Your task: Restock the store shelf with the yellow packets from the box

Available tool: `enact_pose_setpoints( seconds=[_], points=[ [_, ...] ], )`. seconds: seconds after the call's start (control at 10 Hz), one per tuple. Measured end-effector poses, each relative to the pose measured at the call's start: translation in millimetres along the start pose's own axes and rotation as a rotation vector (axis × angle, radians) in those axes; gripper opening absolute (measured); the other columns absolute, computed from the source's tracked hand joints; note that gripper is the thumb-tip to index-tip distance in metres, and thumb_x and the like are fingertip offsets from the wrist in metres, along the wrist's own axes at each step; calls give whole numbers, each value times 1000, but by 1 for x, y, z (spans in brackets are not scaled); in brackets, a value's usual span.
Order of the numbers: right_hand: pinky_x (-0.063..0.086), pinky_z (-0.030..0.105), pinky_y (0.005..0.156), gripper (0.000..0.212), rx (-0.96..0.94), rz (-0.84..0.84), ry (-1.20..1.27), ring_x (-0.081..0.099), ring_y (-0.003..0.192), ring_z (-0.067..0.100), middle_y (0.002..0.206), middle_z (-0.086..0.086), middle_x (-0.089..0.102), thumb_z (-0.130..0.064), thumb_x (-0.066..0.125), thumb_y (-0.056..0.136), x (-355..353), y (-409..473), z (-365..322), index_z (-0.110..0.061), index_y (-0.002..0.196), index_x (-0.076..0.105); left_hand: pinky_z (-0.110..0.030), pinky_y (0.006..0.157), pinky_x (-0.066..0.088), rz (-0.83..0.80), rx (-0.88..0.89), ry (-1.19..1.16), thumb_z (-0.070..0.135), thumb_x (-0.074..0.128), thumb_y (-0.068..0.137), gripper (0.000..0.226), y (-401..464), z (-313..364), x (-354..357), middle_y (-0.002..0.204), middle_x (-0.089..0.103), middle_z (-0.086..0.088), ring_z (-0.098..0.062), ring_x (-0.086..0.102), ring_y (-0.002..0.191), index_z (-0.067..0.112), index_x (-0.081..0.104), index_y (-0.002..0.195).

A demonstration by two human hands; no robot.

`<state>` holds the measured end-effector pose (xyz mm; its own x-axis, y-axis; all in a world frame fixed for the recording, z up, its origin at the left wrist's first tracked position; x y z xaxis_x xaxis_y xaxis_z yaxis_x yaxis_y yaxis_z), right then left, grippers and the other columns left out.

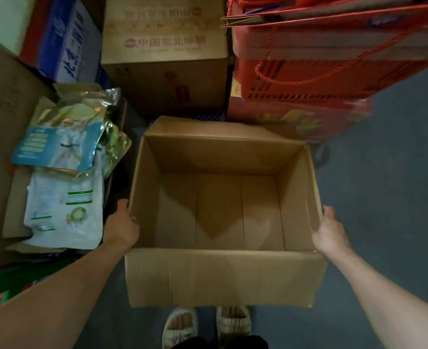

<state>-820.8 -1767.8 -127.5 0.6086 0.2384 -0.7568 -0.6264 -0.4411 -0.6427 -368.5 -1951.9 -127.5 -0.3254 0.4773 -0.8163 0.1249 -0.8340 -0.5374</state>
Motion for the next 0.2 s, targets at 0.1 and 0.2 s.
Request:
enact_pose_setpoints(
  seconds=[0.1,0.2],
  points=[
    [39,42,102,77,-65,-143,-22,44,127,35,145,16,37,-9,54,90,6,-12,-15,-21,149,5,-38,82,46,-119,6,-60,9,50,94,58,-5,5,-1,123,57,-22,-40,57,104,15,26,145],
    [26,39,112,85,-148,-186,-74,25,140,31,157,12,12,-18,60,89,-5,-38,-40,-19,150,-1,-36,94,45,-193,94,-47,16,57,92,69,-23,23,-14,136,50,-16,-35,54,116,20,18,148]
  ],
)
Point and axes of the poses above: each hand's wrist, its own y-axis towards the middle knuckle, its own x-axis out of the palm, z = x × y, the point moved 9 cm from there along y, towards the middle knuckle
